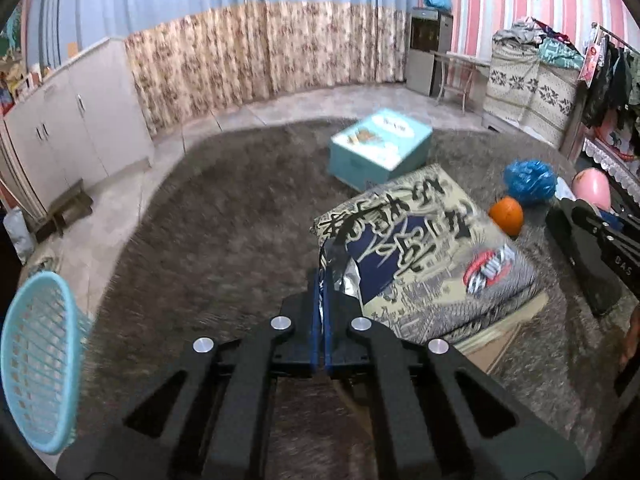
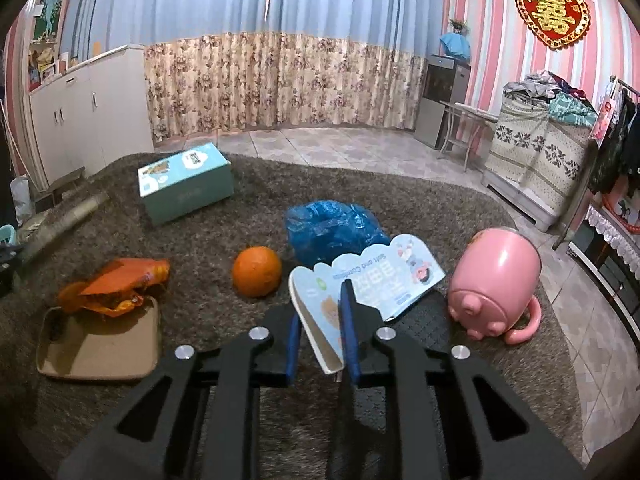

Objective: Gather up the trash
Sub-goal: 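Grasp the printed snack bag with the left tool while the right tool grasps the white booklet, then carry the snack bag into the basket and open the left tool while the right tool carries the booklet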

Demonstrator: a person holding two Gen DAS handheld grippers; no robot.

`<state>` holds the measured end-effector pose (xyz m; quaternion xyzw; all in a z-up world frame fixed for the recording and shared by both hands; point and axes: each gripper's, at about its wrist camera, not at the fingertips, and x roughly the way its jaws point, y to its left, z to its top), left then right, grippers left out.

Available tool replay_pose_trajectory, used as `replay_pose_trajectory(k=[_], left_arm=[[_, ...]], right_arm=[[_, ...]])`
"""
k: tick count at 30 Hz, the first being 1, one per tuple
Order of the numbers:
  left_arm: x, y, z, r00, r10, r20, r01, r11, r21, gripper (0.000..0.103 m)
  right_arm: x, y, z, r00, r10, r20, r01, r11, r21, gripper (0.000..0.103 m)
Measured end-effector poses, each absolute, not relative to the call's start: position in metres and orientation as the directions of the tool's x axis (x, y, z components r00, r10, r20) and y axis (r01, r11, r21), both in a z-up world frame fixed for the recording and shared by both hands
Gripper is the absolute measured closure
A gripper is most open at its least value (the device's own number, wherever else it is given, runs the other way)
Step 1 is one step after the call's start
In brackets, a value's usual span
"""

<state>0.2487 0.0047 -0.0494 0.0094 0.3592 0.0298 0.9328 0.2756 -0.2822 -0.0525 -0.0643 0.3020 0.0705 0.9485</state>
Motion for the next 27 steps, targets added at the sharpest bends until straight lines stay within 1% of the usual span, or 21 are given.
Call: replay_pose_trajectory(k=[5,11,16,17,18,20,22,25,26,27], left_arm=[[0.229,0.022,-0.029,0.758,0.092,-0.645,-0.079,0.996,0.048,0.103],[0.204,0.050,-0.012,0.770,0.127,-0.625,-0.125,0.991,0.046,0.103],[0.187,0.074,0.000,0.779,0.163,-0.605,-0.171,0.984,0.045,0.103],[0.185,0.078,0.002,0.781,0.169,-0.601,-0.179,0.983,0.043,0.103],[0.181,0.085,0.005,0.783,0.175,-0.597,-0.189,0.981,0.039,0.103],[0.173,0.097,0.010,0.787,0.185,-0.588,-0.206,0.978,0.033,0.103],[0.168,0.106,0.011,0.787,0.196,-0.585,-0.218,0.975,0.034,0.103],[0.159,0.119,0.010,0.779,0.212,-0.590,-0.236,0.971,0.037,0.103],[0.157,0.122,0.009,0.777,0.216,-0.591,-0.240,0.970,0.038,0.103],[0.153,0.125,0.007,0.774,0.221,-0.593,-0.246,0.968,0.041,0.103]], right_arm=[[0.264,-0.267,-0.031,0.827,0.108,-0.552,-0.198,0.974,-0.107,0.096],[0.251,-0.246,-0.002,0.847,0.158,-0.508,-0.238,0.967,-0.096,0.097],[0.240,-0.222,0.014,0.845,0.215,-0.490,-0.288,0.955,-0.078,0.097],[0.237,-0.218,0.017,0.845,0.222,-0.486,-0.295,0.952,-0.079,0.099],[0.235,-0.212,0.020,0.845,0.233,-0.482,-0.306,0.949,-0.079,0.103],[0.232,-0.202,0.025,0.844,0.250,-0.475,-0.323,0.943,-0.076,0.103],[0.230,-0.191,0.026,0.836,0.268,-0.479,-0.344,0.936,-0.076,0.103],[0.232,-0.181,0.018,0.809,0.271,-0.522,-0.364,0.928,-0.084,0.103],[0.231,-0.180,0.016,0.802,0.275,-0.530,-0.373,0.924,-0.086,0.100],[0.229,-0.180,0.012,0.784,0.288,-0.550,-0.394,0.915,-0.083,0.100]])
